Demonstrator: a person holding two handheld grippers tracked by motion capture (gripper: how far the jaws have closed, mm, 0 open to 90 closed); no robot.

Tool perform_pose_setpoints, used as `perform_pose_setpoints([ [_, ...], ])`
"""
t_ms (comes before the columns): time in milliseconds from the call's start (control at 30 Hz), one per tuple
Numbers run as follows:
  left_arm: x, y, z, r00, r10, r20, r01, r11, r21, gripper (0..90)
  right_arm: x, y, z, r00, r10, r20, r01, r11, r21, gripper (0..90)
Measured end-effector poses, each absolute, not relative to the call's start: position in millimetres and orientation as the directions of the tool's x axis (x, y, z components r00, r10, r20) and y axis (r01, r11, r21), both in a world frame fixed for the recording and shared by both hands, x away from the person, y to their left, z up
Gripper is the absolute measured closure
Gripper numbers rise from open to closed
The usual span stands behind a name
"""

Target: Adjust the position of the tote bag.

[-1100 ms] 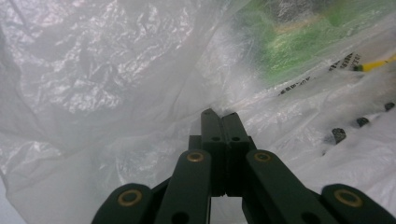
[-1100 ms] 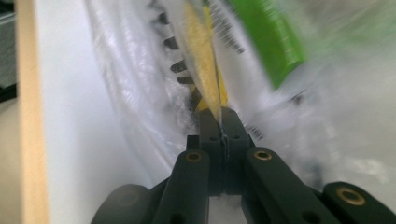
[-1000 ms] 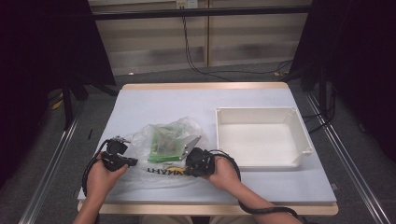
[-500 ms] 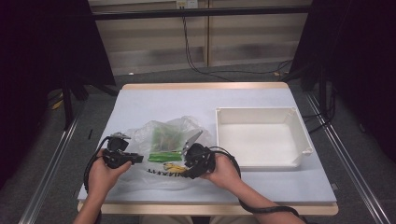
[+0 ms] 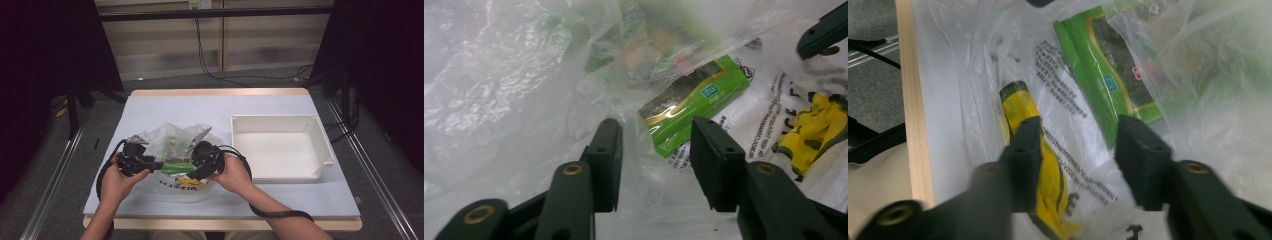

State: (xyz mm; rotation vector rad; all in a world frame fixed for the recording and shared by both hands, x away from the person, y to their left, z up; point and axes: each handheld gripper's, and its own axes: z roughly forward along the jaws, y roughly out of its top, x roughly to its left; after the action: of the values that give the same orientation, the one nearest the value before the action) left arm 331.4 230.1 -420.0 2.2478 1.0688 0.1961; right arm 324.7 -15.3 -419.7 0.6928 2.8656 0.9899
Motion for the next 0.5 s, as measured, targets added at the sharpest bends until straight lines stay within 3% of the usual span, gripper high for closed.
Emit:
perform_pose_setpoints([
  [167, 329, 238, -416, 0.651, 0.748, -0.126, 0.647, -0.46, 0.609, 47.1, 328, -12, -421, -0.901, 0.418, 0.117, 0.401, 0.698, 0.593, 66.0],
  [267, 328, 244, -414, 0.651, 0.748, -0.126, 0.649, -0.463, 0.604, 47.6, 328, -12, -423, -0.903, 0.413, 0.117, 0.399, 0.705, 0.587, 66.6],
  [333, 325, 248, -412, 0.651, 0.745, -0.144, 0.654, -0.454, 0.606, 52.6, 329, -12, -424, -0.902, 0.416, 0.117, 0.401, 0.704, 0.586, 66.6],
  [500, 319, 251, -402, 0.674, 0.718, -0.177, 0.649, -0.461, 0.605, 74.7, 332, -15, -425, -0.894, 0.43, 0.124, 0.414, 0.689, 0.595, 70.6],
])
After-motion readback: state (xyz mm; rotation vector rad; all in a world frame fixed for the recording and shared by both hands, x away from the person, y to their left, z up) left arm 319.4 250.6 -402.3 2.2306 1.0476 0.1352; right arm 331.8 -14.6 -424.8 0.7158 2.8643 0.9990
